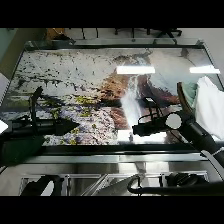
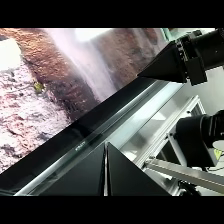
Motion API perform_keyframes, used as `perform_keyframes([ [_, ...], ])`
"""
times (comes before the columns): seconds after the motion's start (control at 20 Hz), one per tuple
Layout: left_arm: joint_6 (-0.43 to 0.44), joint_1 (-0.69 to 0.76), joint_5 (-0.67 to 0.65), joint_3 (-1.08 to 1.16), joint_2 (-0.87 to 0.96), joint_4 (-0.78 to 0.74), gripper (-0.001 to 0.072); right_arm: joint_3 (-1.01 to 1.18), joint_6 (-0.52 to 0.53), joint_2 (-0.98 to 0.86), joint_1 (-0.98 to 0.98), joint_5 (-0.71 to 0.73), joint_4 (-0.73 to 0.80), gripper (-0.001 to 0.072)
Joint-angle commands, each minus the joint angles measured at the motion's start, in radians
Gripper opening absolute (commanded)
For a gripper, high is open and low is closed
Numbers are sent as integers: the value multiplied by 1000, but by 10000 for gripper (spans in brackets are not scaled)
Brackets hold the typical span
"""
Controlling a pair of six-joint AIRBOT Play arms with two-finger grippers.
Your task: Fold the shirts.
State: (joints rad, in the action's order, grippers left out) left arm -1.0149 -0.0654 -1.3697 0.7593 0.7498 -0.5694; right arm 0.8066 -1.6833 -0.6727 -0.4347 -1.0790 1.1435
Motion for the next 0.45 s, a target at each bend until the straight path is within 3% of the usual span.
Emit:
perform_keyframes([
  [0.0, 0, 0, 21, -21, -29, -14, 14, -8, 0, -1, -5, 2, -3, 22],
  [0.4, 0, 0, 15, -21, -29, -14, 14, -8, 0, -1, -5, 2, -3, 22],
])
